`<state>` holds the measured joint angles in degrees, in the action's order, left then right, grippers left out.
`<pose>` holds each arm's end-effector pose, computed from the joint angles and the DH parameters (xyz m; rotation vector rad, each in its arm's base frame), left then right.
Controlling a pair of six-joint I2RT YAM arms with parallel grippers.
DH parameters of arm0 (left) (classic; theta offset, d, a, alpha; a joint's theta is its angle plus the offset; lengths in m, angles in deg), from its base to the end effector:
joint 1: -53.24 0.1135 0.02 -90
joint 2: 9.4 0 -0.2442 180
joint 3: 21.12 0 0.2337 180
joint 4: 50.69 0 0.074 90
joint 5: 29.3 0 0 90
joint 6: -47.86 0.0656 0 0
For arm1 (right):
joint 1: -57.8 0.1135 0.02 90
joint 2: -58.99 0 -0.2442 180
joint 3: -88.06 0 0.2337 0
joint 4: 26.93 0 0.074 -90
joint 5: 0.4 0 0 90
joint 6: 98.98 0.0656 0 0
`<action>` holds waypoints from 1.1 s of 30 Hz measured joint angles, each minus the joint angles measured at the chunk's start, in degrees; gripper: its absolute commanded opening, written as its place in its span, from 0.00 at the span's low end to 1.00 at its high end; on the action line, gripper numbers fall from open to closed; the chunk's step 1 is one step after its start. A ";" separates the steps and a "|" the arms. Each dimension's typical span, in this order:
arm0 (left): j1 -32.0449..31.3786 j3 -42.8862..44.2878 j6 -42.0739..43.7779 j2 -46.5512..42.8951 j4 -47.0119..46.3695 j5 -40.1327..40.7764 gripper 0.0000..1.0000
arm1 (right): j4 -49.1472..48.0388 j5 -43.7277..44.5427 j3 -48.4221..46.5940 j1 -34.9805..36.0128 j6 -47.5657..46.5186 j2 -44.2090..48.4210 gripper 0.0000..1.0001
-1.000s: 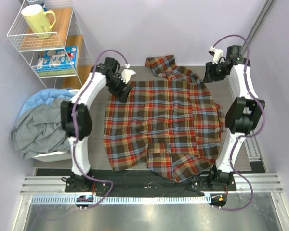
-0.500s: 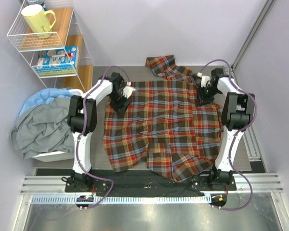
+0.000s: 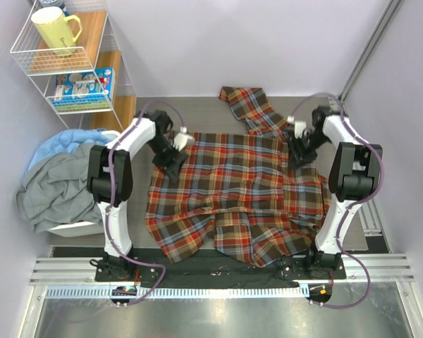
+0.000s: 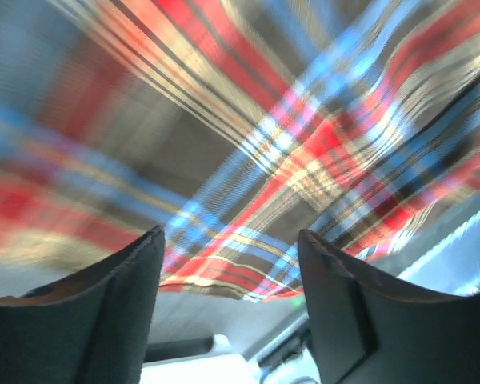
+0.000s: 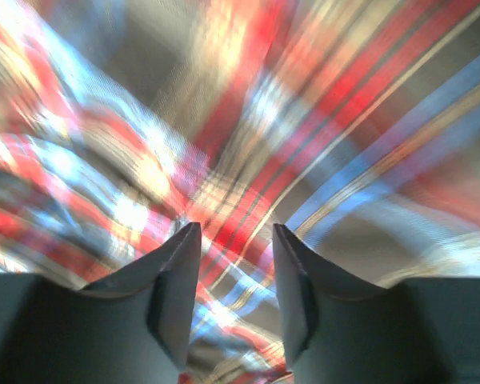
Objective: Fold and stack the long sleeve shirts
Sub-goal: Flatten the shirt out, then fold the shirt
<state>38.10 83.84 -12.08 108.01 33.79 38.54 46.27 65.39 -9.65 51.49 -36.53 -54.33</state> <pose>0.3259 -0.1138 0.1461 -1.1248 -2.7951 0.6087 0.3454 -0.0111 0.1411 -0.5483 2.8889 0.5944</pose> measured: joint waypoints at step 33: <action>4.76 37.29 -3.63 16.41 -18.49 1.11 0.89 | -21.88 -4.94 -50.12 -0.31 20.41 -34.71 0.54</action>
<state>42.87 121.13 -15.71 124.42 15.30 39.66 24.39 60.45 -59.76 51.18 -16.12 -89.04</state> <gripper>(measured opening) 0.913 0.571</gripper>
